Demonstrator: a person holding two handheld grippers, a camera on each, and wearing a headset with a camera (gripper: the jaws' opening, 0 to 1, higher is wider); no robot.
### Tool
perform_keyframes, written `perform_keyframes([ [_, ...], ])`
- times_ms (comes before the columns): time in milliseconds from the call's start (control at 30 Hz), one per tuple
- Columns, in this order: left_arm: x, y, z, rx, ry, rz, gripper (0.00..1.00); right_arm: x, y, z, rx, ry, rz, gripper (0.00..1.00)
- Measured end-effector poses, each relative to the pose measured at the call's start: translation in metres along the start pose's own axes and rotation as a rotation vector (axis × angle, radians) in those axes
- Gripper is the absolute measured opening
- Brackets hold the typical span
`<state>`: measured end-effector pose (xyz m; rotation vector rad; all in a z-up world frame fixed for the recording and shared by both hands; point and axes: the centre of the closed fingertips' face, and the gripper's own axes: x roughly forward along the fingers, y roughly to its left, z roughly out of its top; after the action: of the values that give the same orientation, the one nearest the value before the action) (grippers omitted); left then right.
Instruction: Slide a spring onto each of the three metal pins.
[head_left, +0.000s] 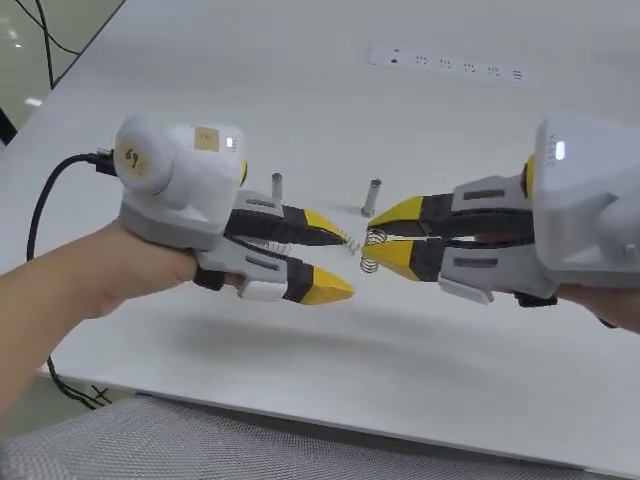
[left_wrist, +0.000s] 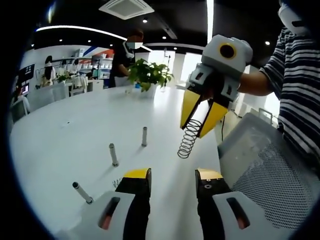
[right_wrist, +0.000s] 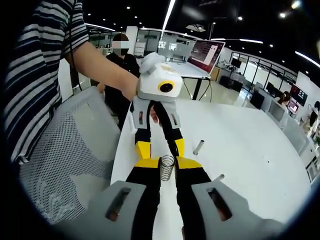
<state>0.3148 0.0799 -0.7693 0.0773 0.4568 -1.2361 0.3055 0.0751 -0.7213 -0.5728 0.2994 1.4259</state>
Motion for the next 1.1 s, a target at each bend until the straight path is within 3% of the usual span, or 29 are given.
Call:
perform_keyframes([
  [233,-0.012,0.011,-0.001,-0.005,-0.019,0.050,0.41,-0.002,-0.003,-0.001,0.003,0.003,-0.017,0.12],
  [600,-0.040,0.026,-0.020,-0.032,-0.049,0.154,0.53,-0.005,-0.010,-0.006,0.014,0.013,-0.049,0.12],
  [867,-0.069,0.041,-0.026,-0.042,-0.085,0.249,0.69,-0.005,-0.014,-0.012,0.014,0.021,-0.060,0.12],
  [1100,-0.083,0.047,-0.030,-0.044,-0.098,0.307,0.85,-0.009,-0.021,-0.014,0.028,0.017,-0.091,0.12],
])
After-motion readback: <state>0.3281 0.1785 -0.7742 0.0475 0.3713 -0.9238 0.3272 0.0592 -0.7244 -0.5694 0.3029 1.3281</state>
